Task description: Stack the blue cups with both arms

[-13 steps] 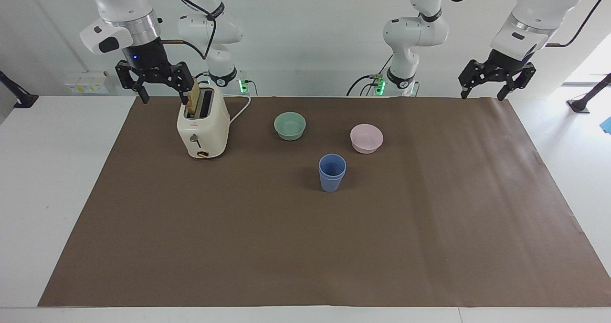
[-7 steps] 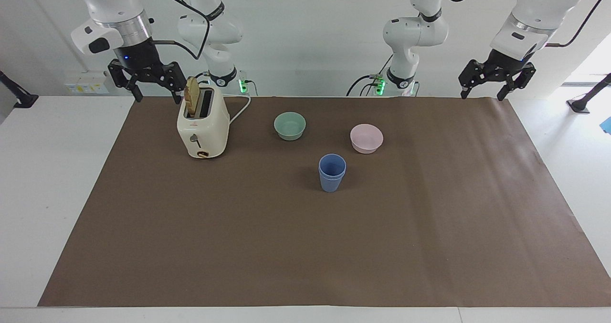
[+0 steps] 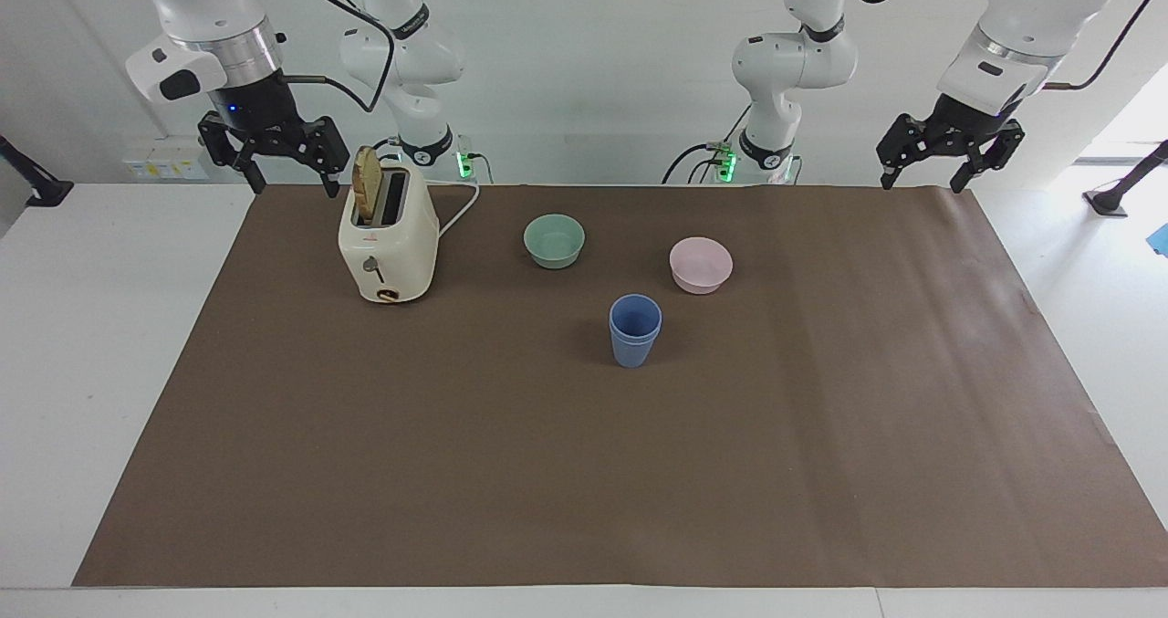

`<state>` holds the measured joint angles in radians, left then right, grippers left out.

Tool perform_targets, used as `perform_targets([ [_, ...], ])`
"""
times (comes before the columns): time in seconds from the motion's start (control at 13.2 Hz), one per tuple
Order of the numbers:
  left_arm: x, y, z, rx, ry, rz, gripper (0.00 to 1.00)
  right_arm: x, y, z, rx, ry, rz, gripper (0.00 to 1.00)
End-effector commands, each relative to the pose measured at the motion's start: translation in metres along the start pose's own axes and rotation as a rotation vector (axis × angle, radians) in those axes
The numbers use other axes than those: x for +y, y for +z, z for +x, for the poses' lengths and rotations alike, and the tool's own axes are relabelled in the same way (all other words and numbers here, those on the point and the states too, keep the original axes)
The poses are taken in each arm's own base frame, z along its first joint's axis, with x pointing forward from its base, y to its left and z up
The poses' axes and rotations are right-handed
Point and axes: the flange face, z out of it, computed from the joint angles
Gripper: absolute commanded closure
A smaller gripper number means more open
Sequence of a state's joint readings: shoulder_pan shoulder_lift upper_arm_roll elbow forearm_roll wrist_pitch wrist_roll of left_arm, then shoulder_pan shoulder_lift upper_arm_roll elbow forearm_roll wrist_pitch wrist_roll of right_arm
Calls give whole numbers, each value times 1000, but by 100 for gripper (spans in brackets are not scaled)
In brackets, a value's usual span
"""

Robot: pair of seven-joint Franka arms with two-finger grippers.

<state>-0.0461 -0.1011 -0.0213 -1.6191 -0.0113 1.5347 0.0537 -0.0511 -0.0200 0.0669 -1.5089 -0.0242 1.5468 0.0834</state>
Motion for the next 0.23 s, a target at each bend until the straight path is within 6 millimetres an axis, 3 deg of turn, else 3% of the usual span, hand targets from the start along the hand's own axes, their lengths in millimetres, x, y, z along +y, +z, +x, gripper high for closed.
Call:
perform_targets([
  [0.0,-3,-3,-4,-5,1,9,0,3,-2,-7,-6,-22,2,0],
  [0.15,-4,-2,-3,-7,0,9,0,3,-2,-8,-6,-22,2,0],
])
